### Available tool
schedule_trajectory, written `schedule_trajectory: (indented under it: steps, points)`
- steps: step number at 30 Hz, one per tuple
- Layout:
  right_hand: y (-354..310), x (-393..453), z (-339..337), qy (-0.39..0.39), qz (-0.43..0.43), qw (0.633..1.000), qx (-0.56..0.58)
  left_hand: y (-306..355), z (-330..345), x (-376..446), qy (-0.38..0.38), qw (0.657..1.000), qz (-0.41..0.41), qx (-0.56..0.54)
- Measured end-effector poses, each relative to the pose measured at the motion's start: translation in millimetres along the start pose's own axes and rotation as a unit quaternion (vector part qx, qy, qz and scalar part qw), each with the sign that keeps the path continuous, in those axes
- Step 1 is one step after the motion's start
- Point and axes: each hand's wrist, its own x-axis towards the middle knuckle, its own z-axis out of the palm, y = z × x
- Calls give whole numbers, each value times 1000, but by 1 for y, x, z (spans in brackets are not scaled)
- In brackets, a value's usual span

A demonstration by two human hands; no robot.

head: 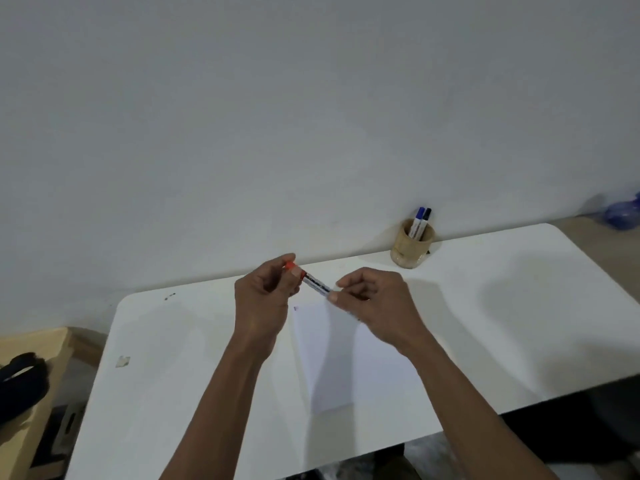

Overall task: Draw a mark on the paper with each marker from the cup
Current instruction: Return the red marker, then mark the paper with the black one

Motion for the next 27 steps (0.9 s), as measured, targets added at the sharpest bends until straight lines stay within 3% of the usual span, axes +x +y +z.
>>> schedule_trajectory:
  steps: [4,10,16,23,27]
  points:
    - [4,5,-12,6,-20,998,-64,7,43,13,-44,993,58,96]
    - [24,26,-51,50,-61,993,-91,-3,114,27,-88,983,79,137]
    - [38,74,-116,129,-78,987,-50,-32,171,54,-64,982,38,173]
    - [48,155,-178,257,-105,960,-26,-76,232,93,-66,945,6,320]
    - [60,185,-184,245,-116,961,-62,-98,257,110,-76,933,-30,352]
